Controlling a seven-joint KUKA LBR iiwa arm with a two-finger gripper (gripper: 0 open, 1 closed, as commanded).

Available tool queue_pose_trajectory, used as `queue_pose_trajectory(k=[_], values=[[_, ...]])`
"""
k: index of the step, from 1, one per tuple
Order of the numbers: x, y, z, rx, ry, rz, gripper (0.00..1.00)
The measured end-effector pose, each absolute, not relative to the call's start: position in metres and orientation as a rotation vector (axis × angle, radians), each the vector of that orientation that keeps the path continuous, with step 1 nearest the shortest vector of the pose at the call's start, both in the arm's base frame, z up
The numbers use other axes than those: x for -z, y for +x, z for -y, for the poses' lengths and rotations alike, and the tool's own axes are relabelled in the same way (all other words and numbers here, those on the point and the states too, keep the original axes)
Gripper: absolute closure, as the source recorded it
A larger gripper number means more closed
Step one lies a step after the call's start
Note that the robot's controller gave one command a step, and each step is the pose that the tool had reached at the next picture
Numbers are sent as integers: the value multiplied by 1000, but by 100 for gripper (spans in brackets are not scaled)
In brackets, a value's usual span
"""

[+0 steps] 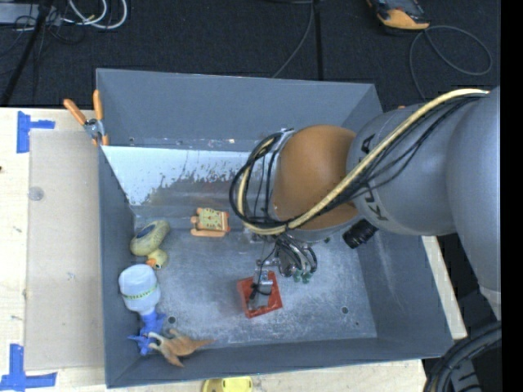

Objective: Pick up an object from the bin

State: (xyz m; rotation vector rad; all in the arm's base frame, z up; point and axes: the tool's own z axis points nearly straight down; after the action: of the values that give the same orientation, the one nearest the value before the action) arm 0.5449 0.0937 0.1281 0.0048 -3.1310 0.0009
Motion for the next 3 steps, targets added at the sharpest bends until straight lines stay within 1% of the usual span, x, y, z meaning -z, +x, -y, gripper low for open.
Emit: queue_pose_trajectory(k=[1,2,3], values=[[-130,545,-94,0,4,3133,0],[-103,554,-121,-1,19,3137,0],[-93,552,-129,1,28,3134,0]])
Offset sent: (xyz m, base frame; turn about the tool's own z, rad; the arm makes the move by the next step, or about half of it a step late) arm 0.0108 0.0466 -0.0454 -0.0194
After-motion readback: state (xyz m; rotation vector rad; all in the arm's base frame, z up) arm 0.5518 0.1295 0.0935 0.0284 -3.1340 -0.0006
